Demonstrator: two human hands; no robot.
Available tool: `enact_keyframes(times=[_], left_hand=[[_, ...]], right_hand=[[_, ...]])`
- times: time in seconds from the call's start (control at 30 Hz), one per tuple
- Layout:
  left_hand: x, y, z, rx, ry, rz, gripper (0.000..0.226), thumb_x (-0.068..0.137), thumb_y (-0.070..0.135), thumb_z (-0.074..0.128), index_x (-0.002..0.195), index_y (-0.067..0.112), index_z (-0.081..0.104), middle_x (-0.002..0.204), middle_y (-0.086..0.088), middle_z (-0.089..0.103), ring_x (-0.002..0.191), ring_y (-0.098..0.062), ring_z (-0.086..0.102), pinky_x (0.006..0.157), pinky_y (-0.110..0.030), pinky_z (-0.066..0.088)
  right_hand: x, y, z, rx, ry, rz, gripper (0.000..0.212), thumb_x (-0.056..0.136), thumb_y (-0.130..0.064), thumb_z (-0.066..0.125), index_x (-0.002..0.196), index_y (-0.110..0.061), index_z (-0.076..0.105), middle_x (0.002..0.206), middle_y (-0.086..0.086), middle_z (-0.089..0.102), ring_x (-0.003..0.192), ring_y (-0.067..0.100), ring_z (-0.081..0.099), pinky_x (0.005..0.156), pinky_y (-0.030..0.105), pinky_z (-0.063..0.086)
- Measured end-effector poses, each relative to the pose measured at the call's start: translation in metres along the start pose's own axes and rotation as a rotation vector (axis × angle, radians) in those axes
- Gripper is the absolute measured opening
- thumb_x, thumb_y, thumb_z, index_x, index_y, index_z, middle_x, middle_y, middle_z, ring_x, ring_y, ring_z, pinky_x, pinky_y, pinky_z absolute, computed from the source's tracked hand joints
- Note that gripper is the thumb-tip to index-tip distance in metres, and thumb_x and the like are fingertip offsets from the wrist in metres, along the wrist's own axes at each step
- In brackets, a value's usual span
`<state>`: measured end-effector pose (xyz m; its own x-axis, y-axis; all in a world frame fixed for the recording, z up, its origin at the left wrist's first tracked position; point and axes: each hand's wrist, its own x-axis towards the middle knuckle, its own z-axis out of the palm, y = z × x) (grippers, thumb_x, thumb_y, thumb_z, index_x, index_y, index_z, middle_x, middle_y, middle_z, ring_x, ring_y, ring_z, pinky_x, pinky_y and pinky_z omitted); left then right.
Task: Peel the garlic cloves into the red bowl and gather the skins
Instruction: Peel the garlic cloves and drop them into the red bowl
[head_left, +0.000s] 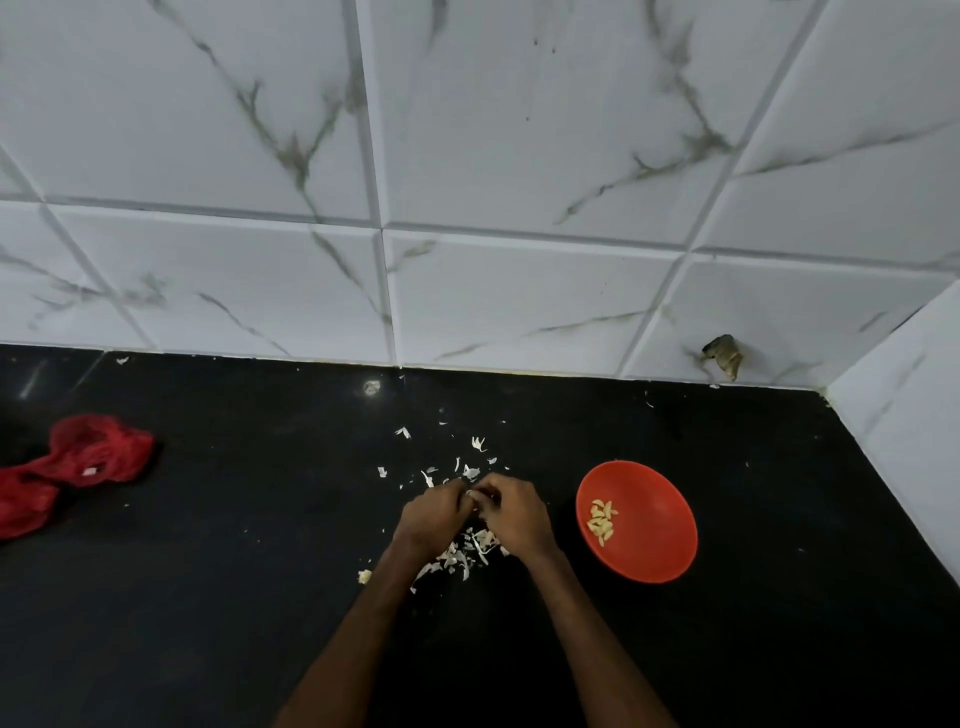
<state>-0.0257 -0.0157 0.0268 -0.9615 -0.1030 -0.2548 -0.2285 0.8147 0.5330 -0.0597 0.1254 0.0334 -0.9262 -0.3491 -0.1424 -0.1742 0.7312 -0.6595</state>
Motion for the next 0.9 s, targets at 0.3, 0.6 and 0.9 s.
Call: enact_keyframes(times=[0.3, 0.6, 0.9], left_hand=[[0.002, 0.009, -0.006, -0.024, 0.021, -0.023, 0.031, 0.103, 0.039, 0.035, 0.102, 0.020, 0.060, 0.103, -0.004, 0.069, 0.098, -0.027, 0.065, 0.081, -0.036, 0.047], [0.016, 0.024, -0.027, -0.218, 0.114, 0.027, 0.035, 0.100, 0.030, 0.049, 0.065, 0.027, 0.045, 0.066, 0.005, 0.057, 0.067, -0.016, 0.055, 0.060, -0.031, 0.035], [0.015, 0.032, -0.031, -0.468, 0.178, 0.111, 0.035, 0.088, 0.029, 0.051, 0.054, 0.025, 0.048, 0.047, 0.008, 0.046, 0.047, -0.004, 0.038, 0.051, -0.025, 0.029]], right_hand=[[0.008, -0.017, -0.008, -0.001, 0.041, 0.127, 0.010, 0.092, -0.020, 0.060, 0.085, -0.020, 0.068, 0.085, -0.004, 0.072, 0.080, 0.015, 0.067, 0.067, 0.028, 0.047], [0.029, -0.028, -0.028, 0.208, 0.069, 0.144, 0.029, 0.090, -0.008, 0.064, 0.068, -0.026, 0.066, 0.065, -0.006, 0.067, 0.064, 0.009, 0.065, 0.065, 0.031, 0.054], [0.027, -0.032, -0.035, 0.515, 0.077, 0.266, 0.027, 0.090, 0.001, 0.060, 0.067, -0.011, 0.070, 0.052, 0.005, 0.061, 0.041, 0.011, 0.050, 0.041, 0.024, 0.038]])
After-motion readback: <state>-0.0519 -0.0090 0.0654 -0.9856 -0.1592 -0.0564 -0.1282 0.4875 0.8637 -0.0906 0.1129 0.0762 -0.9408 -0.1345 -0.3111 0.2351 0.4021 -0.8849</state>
